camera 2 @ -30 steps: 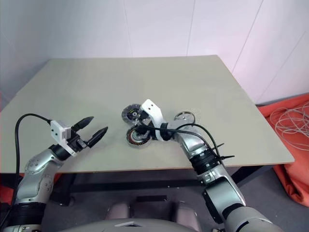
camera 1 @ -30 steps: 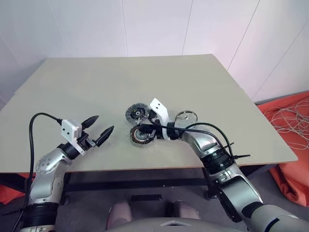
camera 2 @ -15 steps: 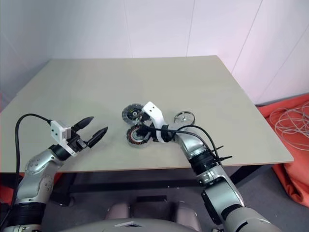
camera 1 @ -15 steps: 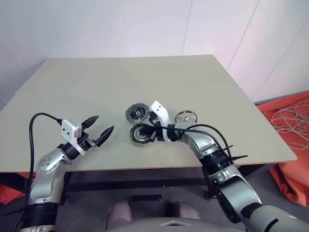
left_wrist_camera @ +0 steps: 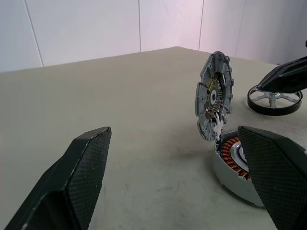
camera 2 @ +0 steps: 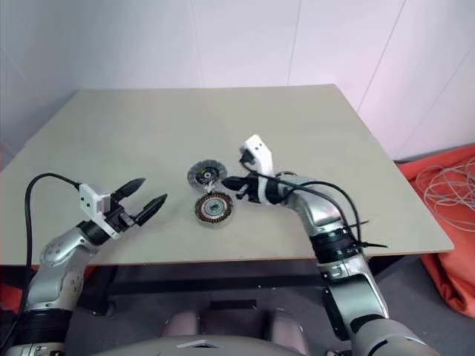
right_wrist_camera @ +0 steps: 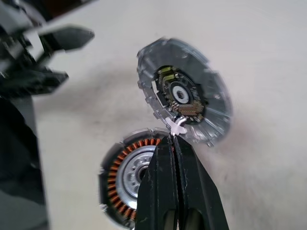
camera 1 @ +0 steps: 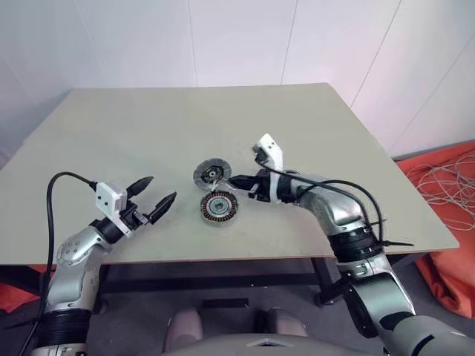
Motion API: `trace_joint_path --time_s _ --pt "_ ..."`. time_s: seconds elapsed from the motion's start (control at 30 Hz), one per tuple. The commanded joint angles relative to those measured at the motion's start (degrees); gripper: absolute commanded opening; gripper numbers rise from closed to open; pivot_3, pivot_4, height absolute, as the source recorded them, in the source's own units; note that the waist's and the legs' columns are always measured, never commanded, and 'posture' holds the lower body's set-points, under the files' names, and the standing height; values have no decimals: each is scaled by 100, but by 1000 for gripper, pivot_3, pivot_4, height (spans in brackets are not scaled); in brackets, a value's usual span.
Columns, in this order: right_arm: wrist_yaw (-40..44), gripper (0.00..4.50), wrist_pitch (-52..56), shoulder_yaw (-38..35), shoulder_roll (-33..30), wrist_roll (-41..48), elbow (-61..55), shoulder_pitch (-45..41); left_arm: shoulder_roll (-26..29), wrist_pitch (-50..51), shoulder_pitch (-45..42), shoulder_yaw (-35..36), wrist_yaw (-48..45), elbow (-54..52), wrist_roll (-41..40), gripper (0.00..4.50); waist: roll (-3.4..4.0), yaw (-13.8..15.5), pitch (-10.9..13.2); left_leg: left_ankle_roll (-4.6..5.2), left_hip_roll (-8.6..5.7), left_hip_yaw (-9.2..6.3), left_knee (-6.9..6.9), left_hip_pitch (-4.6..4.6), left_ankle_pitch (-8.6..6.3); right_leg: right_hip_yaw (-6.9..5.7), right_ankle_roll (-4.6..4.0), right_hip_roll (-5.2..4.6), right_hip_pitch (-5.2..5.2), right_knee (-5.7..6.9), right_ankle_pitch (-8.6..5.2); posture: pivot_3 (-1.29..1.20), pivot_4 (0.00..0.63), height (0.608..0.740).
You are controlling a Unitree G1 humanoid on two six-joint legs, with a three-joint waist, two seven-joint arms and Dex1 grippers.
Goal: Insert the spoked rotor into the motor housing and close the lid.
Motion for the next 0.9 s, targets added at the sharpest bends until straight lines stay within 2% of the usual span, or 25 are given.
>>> trace_joint_path --time_s 0.03,0.17,0.3,0.47,0.7,0.9 --pt "-127 26 784 -928 -521 630 -748 226 24 -100 -57 29 -39 -112 -29 4500 0 53 0 1 -1 0 2 1 0 1 0 0 3 -2 0 0 0 740" --pt "-303 1289 1544 -1852 -945 1222 -913 499 23 -91 -52 -1 -79 -94 -41 4500 0 115 0 -1 0 5 2 2 1 0 1 0 8 -3 0 0 0 740" --pt "-749 2708 2036 -2606 -1120 1443 -538 567 19 -85 -52 -20 -104 -90 -47 4500 2 98 -1 -6 -3 6 4 2 4 -3 2 1 8 -7 -1 0 0 740" --pt "-1313 4460 2688 -3310 -923 1682 23 542 0 -72 -44 -51 -113 -109 -42 4500 5 102 -3 -6 -5 4 10 8 5 -16 4 1 12 -29 -1 0 0 740" --pt "-2307 4489 3304 -4416 -55 1958 845 218 -52 -78 -20 -86 -81 -158 -32 4500 27 113 -11 -6 2 3 9 4 5 -28 3 0 9 -37 0 0 0 740" --pt "-2714 4489 3179 -4632 205 1965 1210 49 -79 -86 -44 -115 -72 -152 -15 4500 34 126 -12 -5 2 3 -3 0 4 -28 3 0 6 -35 0 0 0 740"
